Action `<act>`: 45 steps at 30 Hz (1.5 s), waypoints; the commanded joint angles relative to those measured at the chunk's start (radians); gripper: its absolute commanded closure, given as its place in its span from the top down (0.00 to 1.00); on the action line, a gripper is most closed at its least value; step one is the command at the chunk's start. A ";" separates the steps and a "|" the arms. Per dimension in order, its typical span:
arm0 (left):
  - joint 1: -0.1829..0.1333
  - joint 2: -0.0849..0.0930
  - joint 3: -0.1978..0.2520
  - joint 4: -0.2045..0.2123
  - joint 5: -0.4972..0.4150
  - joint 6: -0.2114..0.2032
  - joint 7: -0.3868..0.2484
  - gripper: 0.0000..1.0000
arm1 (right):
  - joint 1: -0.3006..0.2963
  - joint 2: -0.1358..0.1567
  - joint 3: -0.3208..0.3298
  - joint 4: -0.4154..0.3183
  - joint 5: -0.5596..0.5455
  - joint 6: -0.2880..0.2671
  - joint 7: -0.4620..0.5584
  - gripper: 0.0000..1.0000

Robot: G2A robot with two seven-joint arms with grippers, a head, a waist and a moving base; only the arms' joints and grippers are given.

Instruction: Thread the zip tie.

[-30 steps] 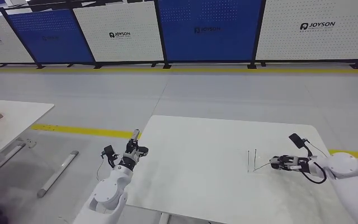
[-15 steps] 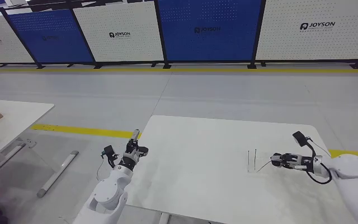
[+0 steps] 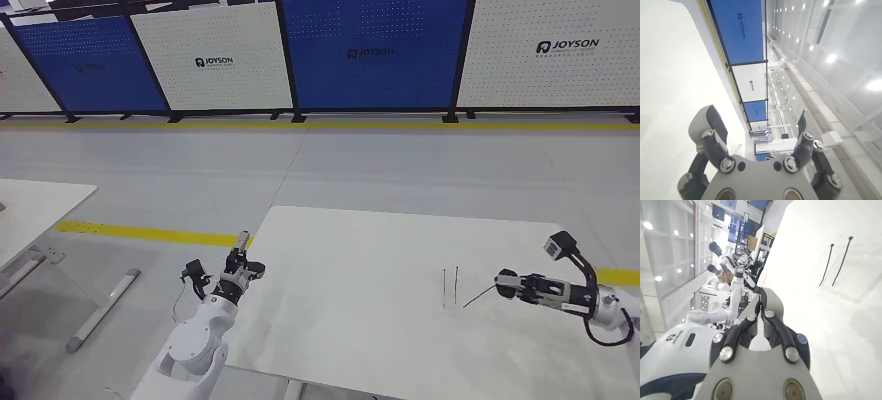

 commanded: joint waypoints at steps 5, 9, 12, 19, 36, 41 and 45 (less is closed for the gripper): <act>0.000 0.000 0.000 0.000 0.000 0.000 0.000 1.00 | -0.003 0.000 -0.002 -0.002 -0.002 0.002 -0.016 0.00; 0.000 0.000 0.000 0.000 0.000 0.000 0.000 1.00 | -0.050 -0.011 -0.034 -0.059 0.008 0.007 -0.091 0.00; 0.000 0.000 0.000 0.000 0.000 0.000 0.000 1.00 | -0.088 -0.024 -0.063 -0.120 0.050 0.000 -0.143 0.00; 0.000 0.000 0.000 0.000 0.000 0.000 0.000 1.00 | -0.174 -0.067 -0.130 -0.323 0.079 0.000 -0.411 0.00; -0.004 -0.002 0.001 0.006 -0.015 -0.003 0.000 1.00 | -0.185 -0.097 -0.198 -0.334 0.081 0.005 -0.512 0.00; -0.001 -0.007 0.034 -0.024 0.038 -0.033 0.011 1.00 | -0.185 -0.097 -0.198 -0.334 0.081 0.005 -0.512 0.00; -0.007 -0.011 0.112 -0.071 0.164 -0.011 0.007 1.00 | -0.185 -0.097 -0.198 -0.334 0.081 0.005 -0.512 0.00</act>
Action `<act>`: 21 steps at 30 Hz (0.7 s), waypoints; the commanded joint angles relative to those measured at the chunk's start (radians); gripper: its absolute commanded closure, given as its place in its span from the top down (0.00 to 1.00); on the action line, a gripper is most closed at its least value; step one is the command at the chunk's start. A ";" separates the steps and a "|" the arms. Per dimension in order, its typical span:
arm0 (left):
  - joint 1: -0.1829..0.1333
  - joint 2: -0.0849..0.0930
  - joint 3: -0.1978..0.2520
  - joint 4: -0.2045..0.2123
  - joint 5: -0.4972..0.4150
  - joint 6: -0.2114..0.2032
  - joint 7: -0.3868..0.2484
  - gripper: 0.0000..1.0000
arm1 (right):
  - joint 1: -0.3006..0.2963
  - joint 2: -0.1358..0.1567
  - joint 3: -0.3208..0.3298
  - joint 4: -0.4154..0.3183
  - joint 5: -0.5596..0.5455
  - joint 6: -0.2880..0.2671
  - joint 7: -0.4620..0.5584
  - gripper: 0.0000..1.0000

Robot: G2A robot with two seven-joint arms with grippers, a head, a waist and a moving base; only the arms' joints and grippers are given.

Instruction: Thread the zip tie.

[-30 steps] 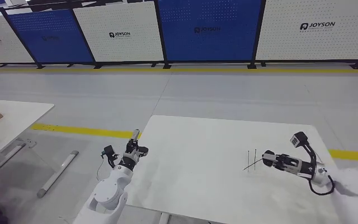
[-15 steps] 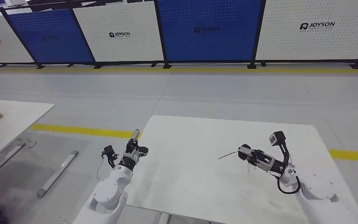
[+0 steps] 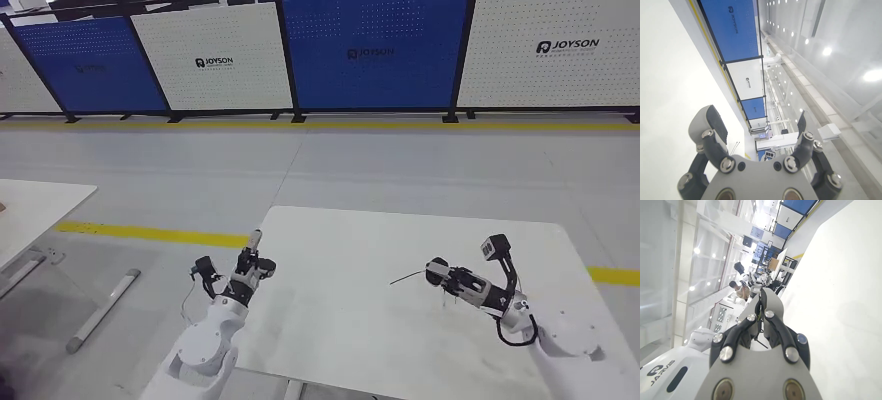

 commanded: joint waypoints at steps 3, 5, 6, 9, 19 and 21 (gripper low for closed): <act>-0.023 -0.004 0.105 -0.030 0.145 0.047 -0.018 1.00 | 0.000 0.000 0.000 0.000 0.000 0.000 0.000 0.00; -0.040 -0.009 0.159 -0.023 0.196 0.051 -0.010 1.00 | 0.000 0.000 0.000 0.000 0.000 0.000 0.000 0.00; -0.048 -0.012 0.179 -0.017 0.193 0.061 -0.011 1.00 | 0.000 0.000 0.000 0.000 0.000 0.000 0.000 0.00; -0.082 -0.020 0.233 0.015 0.206 0.082 0.001 1.00 | 0.000 0.000 0.000 0.000 0.000 0.000 0.000 0.00; -0.105 -0.028 0.256 0.040 0.182 0.090 0.022 1.00 | 0.000 0.000 0.000 0.000 0.000 0.000 0.000 0.00; -0.105 -0.028 0.256 0.040 0.182 0.090 0.022 1.00 | 0.000 0.000 0.000 0.000 0.000 0.000 0.000 0.00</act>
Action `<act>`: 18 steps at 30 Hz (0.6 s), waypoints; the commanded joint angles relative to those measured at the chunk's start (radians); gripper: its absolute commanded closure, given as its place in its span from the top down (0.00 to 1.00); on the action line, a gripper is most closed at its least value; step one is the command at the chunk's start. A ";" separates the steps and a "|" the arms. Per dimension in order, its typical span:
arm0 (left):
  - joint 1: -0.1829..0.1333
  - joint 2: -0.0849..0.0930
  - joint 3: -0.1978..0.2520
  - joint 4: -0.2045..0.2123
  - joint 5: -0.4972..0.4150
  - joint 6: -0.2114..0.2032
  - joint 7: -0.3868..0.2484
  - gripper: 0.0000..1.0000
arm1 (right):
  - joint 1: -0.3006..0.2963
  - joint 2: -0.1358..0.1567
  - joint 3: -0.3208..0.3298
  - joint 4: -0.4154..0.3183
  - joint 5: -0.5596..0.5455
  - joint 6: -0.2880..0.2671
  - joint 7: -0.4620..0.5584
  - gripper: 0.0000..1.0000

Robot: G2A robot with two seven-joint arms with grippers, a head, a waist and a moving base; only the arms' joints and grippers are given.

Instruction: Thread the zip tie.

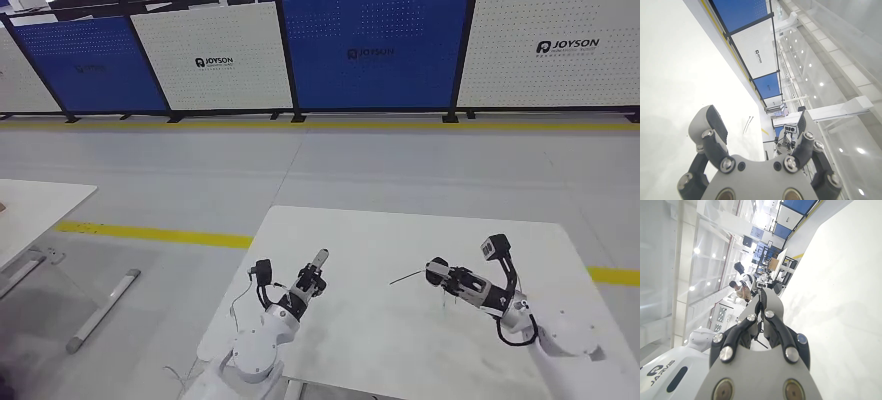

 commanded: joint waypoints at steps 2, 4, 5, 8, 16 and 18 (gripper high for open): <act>0.000 0.000 0.000 0.000 0.000 0.000 0.000 1.00 | 0.000 0.000 0.000 0.000 0.000 0.000 0.000 0.00; 0.000 0.000 0.001 0.001 -0.002 0.000 -0.001 1.00 | 0.000 0.000 0.000 0.000 0.000 0.000 0.000 0.00; -0.003 0.000 0.002 0.003 -0.005 -0.002 -0.010 1.00 | -0.005 -0.001 0.001 -0.007 -0.008 0.003 -0.020 0.00; 0.002 0.000 0.001 0.002 -0.036 -0.027 -0.062 1.00 | -0.022 -0.003 0.002 -0.036 -0.031 -0.004 -0.078 0.00; 0.020 0.020 -0.013 -0.013 -0.129 -0.034 -0.424 1.00 | -0.047 -0.028 -0.018 -0.063 -0.080 -0.005 -0.203 0.00; 0.018 0.018 0.005 -0.013 -0.107 -0.049 -0.402 1.00 | -0.042 -0.037 -0.031 -0.050 -0.082 -0.005 -0.200 0.00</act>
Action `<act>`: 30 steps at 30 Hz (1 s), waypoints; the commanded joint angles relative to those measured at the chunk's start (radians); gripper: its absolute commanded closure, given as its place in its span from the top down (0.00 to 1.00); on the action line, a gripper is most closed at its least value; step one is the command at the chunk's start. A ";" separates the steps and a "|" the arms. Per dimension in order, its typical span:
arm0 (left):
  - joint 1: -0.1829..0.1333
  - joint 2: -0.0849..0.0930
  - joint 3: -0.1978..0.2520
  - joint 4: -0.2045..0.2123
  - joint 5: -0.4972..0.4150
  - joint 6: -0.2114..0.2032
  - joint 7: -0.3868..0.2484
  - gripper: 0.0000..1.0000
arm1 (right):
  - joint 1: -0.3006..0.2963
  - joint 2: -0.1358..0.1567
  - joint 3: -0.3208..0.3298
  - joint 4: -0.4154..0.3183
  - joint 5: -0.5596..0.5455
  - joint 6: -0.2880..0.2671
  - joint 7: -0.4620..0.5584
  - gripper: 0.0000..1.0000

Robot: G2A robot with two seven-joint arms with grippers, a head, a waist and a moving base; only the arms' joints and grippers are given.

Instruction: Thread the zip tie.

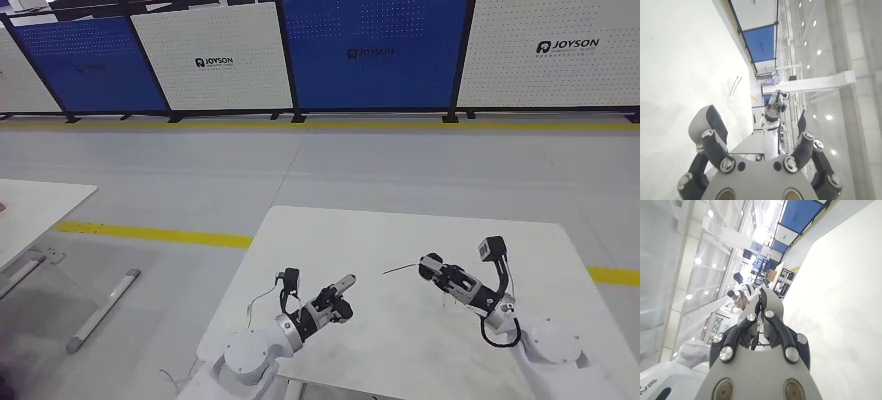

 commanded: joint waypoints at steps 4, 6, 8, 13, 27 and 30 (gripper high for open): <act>-0.004 -0.004 0.016 0.001 0.009 -0.011 0.045 1.00 | 0.009 -0.007 -0.011 0.018 -0.007 0.000 0.009 0.00; -0.004 -0.004 0.016 0.001 0.009 -0.011 0.045 1.00 | 0.009 -0.007 -0.011 0.018 -0.007 0.000 0.009 0.00; -0.004 -0.004 0.016 0.001 0.009 -0.011 0.045 1.00 | 0.009 -0.007 -0.011 0.018 -0.007 0.000 0.009 0.00; -0.008 -0.006 0.030 0.006 0.017 -0.014 0.061 1.00 | 0.004 -0.009 -0.016 0.009 -0.016 0.005 -0.001 0.00; -0.158 -0.053 0.164 0.038 -0.170 0.127 0.301 1.00 | 0.057 -0.045 -0.087 0.086 -0.049 0.000 -0.027 0.00; -0.158 -0.053 0.164 0.038 -0.170 0.127 0.301 1.00 | 0.057 -0.045 -0.087 0.086 -0.049 0.000 -0.027 0.00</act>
